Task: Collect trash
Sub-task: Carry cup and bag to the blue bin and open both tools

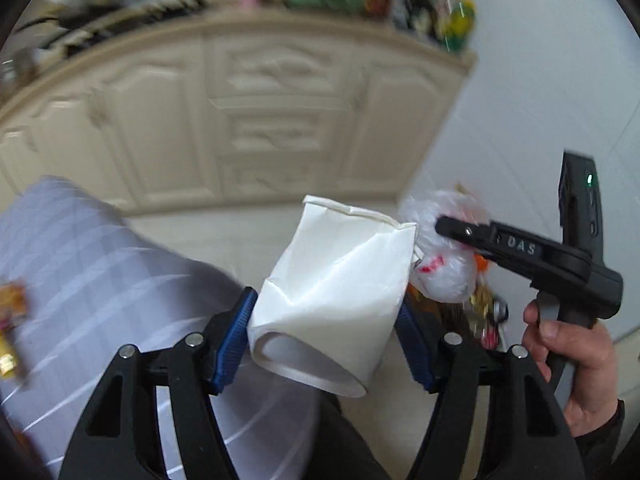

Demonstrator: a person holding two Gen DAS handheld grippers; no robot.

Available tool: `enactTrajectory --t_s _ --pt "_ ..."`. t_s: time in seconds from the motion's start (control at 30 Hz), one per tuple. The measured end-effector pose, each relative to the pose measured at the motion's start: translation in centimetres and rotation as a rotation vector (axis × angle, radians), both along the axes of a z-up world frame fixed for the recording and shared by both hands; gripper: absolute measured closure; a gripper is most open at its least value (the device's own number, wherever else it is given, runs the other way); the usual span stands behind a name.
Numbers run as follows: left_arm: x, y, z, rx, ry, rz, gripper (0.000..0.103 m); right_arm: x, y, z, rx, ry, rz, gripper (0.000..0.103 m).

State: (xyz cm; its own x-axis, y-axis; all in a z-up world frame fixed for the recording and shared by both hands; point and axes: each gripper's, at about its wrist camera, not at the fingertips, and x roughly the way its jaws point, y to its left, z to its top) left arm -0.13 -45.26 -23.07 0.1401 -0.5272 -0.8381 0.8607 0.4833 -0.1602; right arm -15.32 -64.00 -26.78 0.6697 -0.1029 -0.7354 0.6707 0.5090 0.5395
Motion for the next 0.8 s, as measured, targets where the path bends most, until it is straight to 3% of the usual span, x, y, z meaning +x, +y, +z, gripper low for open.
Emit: enactTrajectory --t_s 0.13,0.27,0.37,0.4,0.43,0.47,0.53,0.8 --pt "-0.5 -7.0 -7.0 0.160 0.052 -0.078 0.037 -0.6 -2.8 -4.4 0.080 0.039 -0.062 0.073" --pt "0.1 -10.8 -12.0 0.255 0.089 -0.104 0.037 -1.2 -5.5 -8.0 0.164 0.047 -0.104 0.072" --pt "0.6 -13.6 -14.7 0.306 0.112 -0.125 0.036 -1.3 -7.1 -10.7 0.216 0.075 -0.129 0.059" --pt "0.8 -14.0 -15.2 0.326 0.108 -0.127 0.026 -1.4 -7.4 -11.1 0.223 0.080 -0.144 0.038" --pt "1.0 -14.4 -15.7 0.344 0.091 -0.118 0.014 -1.7 -7.7 -11.5 0.225 0.084 -0.162 0.027" --pt "0.9 -14.4 -15.6 0.345 0.079 -0.112 0.013 -2.1 -7.7 -11.7 0.227 0.086 -0.181 0.025" --pt "0.9 -14.8 -15.8 0.340 0.075 -0.113 0.013 -2.6 -7.7 -11.7 0.225 0.080 -0.205 0.011" --pt "1.2 -12.0 -12.4 0.262 0.008 -0.060 0.012 -3.3 -6.3 -9.9 0.178 0.087 -0.221 0.006"
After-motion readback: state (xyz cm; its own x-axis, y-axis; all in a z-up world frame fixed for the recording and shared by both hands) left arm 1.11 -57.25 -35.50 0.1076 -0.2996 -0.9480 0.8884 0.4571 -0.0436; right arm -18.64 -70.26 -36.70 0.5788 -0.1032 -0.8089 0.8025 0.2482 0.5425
